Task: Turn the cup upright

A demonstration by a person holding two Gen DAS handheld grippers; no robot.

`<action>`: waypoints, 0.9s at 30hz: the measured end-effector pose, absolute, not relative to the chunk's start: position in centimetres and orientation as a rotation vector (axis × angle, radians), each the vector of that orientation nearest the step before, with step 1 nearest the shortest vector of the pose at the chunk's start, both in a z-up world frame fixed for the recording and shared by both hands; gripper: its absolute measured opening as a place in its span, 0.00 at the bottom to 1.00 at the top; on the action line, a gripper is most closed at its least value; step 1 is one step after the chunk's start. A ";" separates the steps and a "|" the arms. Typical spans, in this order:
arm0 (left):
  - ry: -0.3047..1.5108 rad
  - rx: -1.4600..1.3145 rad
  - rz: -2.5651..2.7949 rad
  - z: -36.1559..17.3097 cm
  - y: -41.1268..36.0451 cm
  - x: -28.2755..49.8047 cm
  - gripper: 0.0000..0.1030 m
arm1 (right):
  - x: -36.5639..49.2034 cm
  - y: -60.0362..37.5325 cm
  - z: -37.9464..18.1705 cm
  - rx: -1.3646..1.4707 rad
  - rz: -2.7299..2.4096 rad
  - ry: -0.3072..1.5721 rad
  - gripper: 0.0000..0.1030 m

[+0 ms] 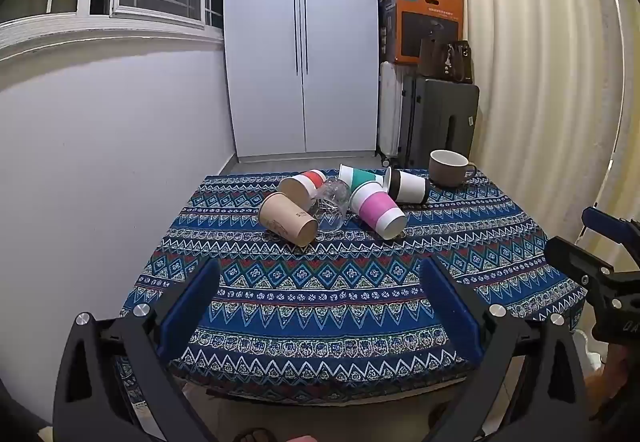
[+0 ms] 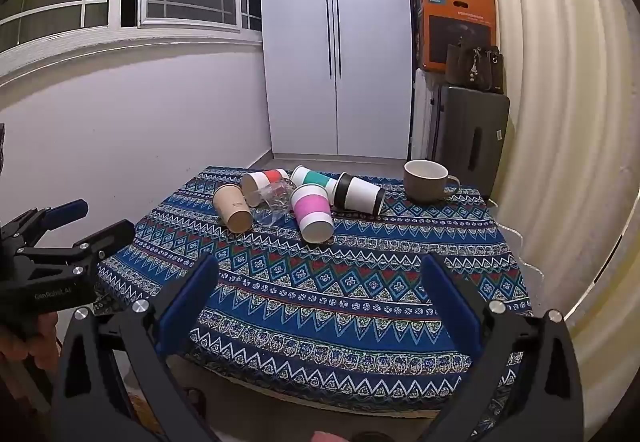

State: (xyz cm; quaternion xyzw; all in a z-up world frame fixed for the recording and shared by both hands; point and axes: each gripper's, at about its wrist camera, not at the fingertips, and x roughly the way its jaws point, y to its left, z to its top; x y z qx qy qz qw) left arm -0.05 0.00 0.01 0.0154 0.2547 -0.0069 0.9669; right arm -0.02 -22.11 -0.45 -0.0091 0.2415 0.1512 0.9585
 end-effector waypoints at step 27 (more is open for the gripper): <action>0.532 0.050 -0.020 0.3 -0.2 -0.1 0.94 | 0.3 -21.7 -1.0 -0.019 0.317 0.519 0.97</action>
